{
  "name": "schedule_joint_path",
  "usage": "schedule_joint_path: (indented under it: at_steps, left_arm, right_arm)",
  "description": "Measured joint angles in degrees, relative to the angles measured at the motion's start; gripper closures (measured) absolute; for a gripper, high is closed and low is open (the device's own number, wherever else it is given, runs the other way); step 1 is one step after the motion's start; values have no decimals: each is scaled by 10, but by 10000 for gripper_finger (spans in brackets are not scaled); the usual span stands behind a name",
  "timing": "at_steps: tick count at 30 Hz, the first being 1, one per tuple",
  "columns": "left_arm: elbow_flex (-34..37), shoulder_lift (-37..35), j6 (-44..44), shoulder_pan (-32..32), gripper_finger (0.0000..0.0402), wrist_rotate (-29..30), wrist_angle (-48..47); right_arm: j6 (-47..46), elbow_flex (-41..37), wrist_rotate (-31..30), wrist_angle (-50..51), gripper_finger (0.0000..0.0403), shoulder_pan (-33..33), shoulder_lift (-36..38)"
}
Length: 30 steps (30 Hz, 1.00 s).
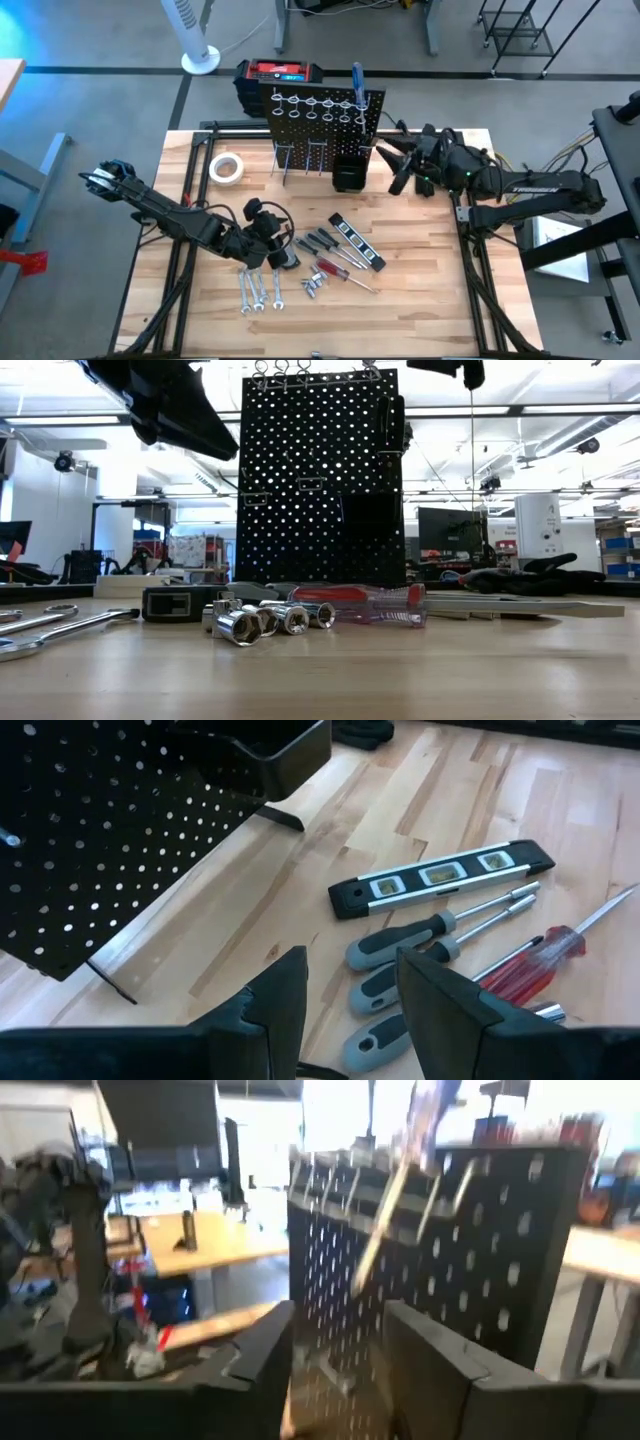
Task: Hang tools onto peg board
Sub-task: Hang the blue screwdriver on the peg board, then hang the red screwdriver on the peg board
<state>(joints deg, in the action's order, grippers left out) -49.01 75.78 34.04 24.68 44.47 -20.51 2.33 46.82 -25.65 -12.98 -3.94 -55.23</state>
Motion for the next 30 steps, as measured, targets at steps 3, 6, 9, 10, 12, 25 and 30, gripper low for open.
schedule_joint_path:
  at_steps: [3, 6, 9, 10, 12, 25, 30]
  left_arm:
    - [0, 0, 0, 1, 258, -2, 2]
    - [0, 0, 0, 1, 258, -5, 4]
    - [0, 0, -5, 0, 258, -5, 6]
    - [0, 0, -5, 0, 258, -5, 6]
    - [0, 0, -5, 0, 258, -5, 5]
    - [0, 0, -16, 0, 258, -5, -3]
    - [0, 0, -16, 0, 258, -6, -10]
  right_arm:
    - [21, 16, 0, -1, 301, -6, -19]
    - [39, 29, 0, 0, 337, -16, -37]
    - [42, 43, 1, 2, 375, -28, -59]
    - [43, 49, 2, 2, 387, -32, -66]
    - [50, 59, 2, 4, 398, -38, -80]
    - [51, 119, 3, 45, 402, -56, -154]
    - [21, 120, 3, 95, 401, -39, -129]
